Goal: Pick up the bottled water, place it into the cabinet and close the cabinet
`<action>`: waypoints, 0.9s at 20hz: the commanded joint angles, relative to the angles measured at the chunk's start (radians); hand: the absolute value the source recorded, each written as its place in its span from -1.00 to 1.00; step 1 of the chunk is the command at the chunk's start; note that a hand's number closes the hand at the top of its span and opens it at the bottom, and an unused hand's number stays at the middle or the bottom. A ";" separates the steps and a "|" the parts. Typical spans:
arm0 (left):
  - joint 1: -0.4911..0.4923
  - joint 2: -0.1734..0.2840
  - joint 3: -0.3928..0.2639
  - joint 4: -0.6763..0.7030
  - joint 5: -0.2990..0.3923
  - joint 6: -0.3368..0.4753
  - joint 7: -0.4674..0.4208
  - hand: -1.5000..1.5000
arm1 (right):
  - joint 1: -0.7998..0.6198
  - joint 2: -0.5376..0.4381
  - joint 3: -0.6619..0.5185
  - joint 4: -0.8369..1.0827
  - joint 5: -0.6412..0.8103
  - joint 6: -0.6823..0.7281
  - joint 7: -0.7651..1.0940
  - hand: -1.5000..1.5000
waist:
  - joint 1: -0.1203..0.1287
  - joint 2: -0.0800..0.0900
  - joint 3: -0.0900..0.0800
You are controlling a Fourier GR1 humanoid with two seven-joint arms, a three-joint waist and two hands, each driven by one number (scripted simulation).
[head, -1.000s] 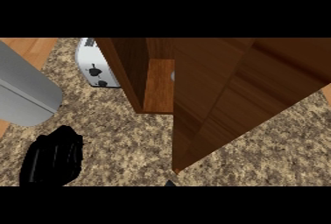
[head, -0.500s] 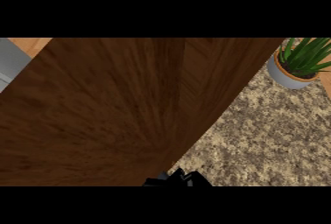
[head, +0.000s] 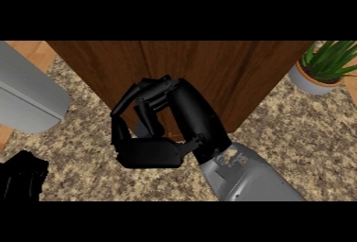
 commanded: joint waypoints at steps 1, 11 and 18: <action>0.049 -0.006 0.010 -0.039 -0.012 0.001 0.002 1.00 | -0.094 0.003 -0.171 0.225 -0.127 0.144 -0.092 1.00 | -0.011 -0.001 0.001; 0.051 0.041 0.085 -0.018 0.043 -0.086 0.027 1.00 | -0.185 -0.069 -0.307 0.553 -0.156 0.294 -0.267 1.00 | -0.005 0.004 0.000; 0.031 0.020 0.069 -0.032 0.013 -0.066 0.018 1.00 | -0.169 -0.129 -0.333 0.615 -0.180 0.386 -0.353 1.00 | 0.006 0.014 0.000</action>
